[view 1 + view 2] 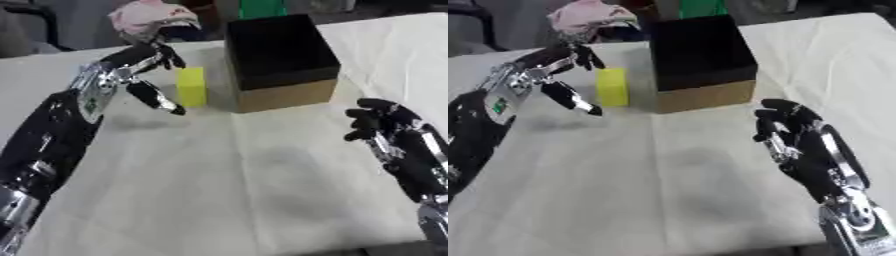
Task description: Pick up objects on the table and place them in the box.
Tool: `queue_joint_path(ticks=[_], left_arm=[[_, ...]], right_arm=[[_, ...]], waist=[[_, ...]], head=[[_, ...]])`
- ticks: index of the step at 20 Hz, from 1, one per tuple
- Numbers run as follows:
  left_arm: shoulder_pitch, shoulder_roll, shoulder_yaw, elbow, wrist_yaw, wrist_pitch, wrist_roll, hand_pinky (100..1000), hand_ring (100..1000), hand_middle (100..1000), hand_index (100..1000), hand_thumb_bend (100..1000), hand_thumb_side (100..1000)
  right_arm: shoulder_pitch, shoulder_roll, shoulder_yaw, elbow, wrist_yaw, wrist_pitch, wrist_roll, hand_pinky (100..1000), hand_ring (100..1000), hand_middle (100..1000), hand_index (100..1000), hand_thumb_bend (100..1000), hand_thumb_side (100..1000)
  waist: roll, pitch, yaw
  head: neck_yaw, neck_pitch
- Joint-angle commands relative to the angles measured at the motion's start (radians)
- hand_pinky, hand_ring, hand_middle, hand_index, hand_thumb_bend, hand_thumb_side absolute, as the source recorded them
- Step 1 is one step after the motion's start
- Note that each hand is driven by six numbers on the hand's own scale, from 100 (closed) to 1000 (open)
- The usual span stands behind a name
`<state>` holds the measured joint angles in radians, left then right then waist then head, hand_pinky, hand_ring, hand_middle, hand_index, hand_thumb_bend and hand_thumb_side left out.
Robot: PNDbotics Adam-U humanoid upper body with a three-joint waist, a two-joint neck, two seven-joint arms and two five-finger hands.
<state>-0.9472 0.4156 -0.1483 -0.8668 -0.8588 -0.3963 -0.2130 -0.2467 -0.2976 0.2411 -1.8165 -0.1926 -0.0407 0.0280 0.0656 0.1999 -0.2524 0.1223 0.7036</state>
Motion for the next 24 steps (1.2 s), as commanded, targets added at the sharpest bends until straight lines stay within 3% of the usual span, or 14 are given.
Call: queue_joint_path(ticks=[1, 8, 18, 24], left_arm=[[-0.029, 0.004, 0.015, 0.000, -0.045, 0.006, 0.064, 753, 704, 707, 790, 774, 364], [-0.037, -0.014, 0.034, 0.042, -0.107, 0.031, 0.173, 761, 717, 724, 796, 763, 345], [-0.042, -0.019, 0.058, 0.093, -0.122, 0.058, 0.223, 773, 731, 743, 797, 717, 360], [-0.039, -0.023, 0.059, 0.109, -0.102, 0.057, 0.192, 741, 617, 592, 712, 641, 349]], right_arm=[[-0.012, -0.014, 0.000, -0.019, -0.002, -0.002, 0.005, 602, 830, 523, 784, 235, 366], [-0.015, -0.014, 0.004, -0.020, -0.001, -0.001, 0.008, 601, 830, 523, 784, 236, 369], [-0.024, -0.016, 0.012, -0.019, 0.004, -0.001, 0.015, 601, 830, 522, 783, 237, 374], [-0.025, -0.016, 0.012, -0.019, 0.007, -0.001, 0.015, 600, 830, 522, 783, 237, 376]], waist=[[-0.004, -0.012, -0.003], [-0.001, -0.006, -0.015], [0.009, 0.010, -0.031], [0.012, 0.016, -0.034]], head=[[0.006, -0.012], [0.011, -0.018], [0.018, -0.029], [0.018, -0.032]])
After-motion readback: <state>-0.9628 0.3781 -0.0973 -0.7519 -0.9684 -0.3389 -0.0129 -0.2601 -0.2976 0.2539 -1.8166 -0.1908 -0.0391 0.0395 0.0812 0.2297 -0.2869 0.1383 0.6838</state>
